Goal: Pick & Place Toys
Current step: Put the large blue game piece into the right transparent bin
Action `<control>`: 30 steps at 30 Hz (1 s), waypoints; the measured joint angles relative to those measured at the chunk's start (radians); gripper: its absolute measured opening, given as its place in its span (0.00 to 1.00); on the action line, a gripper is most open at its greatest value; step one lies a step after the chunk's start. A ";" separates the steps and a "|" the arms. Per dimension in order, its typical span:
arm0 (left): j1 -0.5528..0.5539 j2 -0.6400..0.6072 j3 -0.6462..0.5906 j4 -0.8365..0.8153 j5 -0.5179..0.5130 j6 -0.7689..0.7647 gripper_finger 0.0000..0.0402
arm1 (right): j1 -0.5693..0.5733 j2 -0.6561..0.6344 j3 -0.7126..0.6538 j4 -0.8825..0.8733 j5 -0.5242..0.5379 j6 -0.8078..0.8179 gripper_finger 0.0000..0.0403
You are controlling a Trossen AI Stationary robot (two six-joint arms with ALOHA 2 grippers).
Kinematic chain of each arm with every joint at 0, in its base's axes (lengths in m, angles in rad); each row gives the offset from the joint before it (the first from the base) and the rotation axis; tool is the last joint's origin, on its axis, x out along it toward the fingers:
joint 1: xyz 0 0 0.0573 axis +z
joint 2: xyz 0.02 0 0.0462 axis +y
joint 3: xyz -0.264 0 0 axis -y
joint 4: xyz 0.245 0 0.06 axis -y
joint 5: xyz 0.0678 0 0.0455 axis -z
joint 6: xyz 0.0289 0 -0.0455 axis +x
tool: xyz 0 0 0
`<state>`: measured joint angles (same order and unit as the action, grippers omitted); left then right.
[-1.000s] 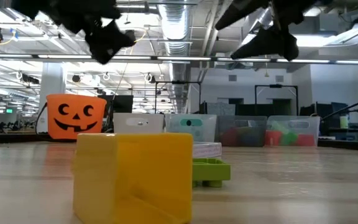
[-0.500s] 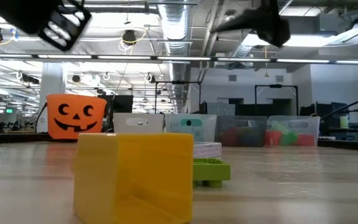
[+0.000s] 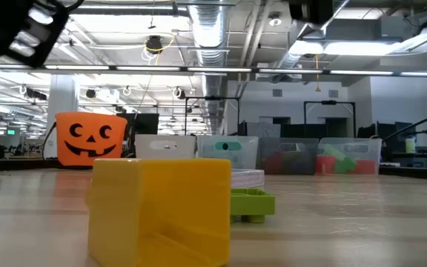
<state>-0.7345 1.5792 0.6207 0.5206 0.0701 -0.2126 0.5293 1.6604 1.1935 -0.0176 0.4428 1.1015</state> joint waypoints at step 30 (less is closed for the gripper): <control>-0.079 0.300 0.113 0.132 -0.194 0.057 0.86 | 0.000 -0.003 0.067 0.011 0.031 0.033 0.73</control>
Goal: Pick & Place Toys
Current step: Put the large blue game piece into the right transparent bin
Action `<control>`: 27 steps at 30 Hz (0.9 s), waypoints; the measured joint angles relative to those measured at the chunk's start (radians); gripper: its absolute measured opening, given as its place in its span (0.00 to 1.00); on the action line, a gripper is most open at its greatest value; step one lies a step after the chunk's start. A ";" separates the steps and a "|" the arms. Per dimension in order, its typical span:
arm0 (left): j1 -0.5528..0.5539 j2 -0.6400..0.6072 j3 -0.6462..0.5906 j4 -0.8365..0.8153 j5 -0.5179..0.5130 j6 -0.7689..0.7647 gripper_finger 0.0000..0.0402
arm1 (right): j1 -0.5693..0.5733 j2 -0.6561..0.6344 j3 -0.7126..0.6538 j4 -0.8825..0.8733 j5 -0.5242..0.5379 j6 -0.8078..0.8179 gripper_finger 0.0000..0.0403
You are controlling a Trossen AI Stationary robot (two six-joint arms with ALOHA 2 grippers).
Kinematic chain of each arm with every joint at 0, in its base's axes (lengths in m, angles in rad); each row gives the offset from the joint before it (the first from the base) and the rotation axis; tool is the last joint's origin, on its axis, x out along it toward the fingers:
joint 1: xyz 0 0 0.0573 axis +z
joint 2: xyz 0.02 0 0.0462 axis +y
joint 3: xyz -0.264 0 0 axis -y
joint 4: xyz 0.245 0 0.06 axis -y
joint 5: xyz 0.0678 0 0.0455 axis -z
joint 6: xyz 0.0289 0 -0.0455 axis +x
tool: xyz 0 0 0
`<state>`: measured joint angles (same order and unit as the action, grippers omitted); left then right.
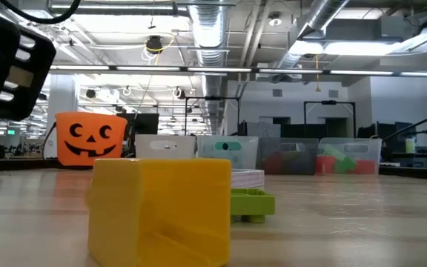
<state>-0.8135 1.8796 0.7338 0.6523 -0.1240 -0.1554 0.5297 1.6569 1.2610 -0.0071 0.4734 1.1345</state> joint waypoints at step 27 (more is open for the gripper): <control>0.007 0.151 0.142 -0.096 -0.002 -0.021 0.65 | 0.008 0.000 -0.001 -0.012 -0.001 -0.044 0.73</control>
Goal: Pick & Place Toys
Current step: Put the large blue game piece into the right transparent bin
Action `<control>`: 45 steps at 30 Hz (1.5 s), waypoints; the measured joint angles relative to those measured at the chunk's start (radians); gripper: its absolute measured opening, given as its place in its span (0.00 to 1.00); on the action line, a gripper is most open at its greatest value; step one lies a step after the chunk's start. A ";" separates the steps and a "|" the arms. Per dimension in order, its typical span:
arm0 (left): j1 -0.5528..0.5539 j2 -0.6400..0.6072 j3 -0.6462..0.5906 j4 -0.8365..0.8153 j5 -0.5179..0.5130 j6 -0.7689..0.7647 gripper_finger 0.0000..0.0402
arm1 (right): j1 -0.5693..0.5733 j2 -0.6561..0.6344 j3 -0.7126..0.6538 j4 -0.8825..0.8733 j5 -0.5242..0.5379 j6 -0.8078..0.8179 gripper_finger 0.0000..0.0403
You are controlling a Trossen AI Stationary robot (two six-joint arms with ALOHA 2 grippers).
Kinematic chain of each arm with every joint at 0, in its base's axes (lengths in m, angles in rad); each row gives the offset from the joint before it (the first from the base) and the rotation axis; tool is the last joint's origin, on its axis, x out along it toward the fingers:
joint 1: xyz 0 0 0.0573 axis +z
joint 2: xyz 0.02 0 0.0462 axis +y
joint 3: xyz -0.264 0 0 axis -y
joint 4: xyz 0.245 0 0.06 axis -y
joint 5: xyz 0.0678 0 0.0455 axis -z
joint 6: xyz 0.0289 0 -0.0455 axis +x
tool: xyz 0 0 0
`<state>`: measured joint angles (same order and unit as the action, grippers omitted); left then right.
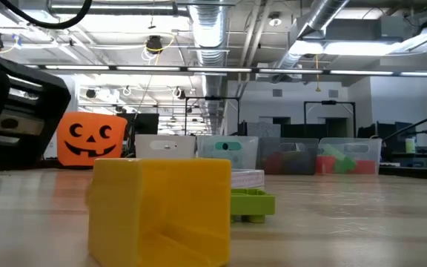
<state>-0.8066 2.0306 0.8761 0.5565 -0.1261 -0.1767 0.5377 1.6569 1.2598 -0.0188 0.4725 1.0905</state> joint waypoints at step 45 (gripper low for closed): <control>0.500 -1.091 -0.008 -0.541 0.017 -0.412 0.30 | -0.348 -0.025 0.116 0.251 -0.179 -0.972 0.73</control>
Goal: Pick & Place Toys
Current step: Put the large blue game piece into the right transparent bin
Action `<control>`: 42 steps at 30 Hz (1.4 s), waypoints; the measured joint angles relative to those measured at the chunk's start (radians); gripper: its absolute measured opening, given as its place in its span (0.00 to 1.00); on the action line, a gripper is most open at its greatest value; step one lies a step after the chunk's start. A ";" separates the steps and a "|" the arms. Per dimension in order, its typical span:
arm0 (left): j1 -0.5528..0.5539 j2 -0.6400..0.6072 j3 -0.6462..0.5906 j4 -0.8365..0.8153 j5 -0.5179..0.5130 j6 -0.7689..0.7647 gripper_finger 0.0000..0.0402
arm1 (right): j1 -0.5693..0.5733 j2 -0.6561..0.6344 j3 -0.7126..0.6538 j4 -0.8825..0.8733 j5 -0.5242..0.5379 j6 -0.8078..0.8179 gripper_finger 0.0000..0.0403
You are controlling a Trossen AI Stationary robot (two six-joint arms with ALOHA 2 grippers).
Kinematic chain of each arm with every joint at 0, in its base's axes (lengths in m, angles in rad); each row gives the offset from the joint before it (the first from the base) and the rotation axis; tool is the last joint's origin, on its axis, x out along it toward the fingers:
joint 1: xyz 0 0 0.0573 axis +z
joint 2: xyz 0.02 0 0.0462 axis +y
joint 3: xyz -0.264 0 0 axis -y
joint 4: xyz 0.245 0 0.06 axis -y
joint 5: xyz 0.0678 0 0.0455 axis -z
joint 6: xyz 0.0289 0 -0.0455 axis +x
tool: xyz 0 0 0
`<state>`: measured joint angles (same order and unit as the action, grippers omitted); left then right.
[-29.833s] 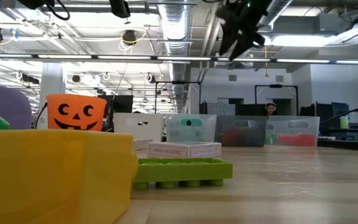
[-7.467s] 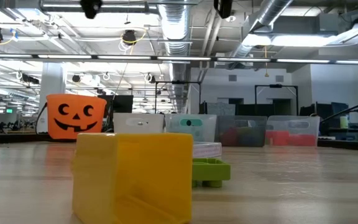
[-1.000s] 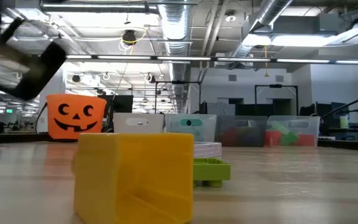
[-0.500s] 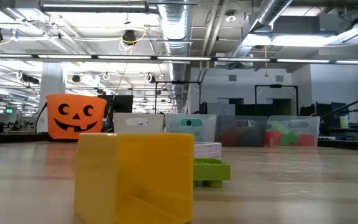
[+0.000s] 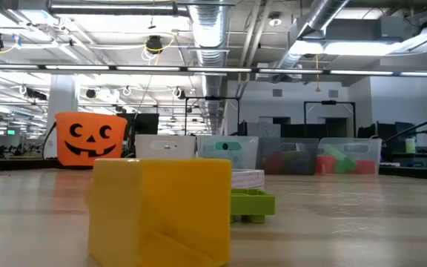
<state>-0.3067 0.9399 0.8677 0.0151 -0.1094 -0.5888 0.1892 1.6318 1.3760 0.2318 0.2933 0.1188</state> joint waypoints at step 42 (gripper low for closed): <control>0.325 0.283 -0.002 0.482 0.616 -0.334 0.30 | 0.035 0.003 0.340 -0.659 -0.169 -0.339 0.73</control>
<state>0.0185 1.2233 0.8661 0.4974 0.5064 -0.9228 0.2246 1.6344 1.7163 -0.4275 0.1240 -0.2199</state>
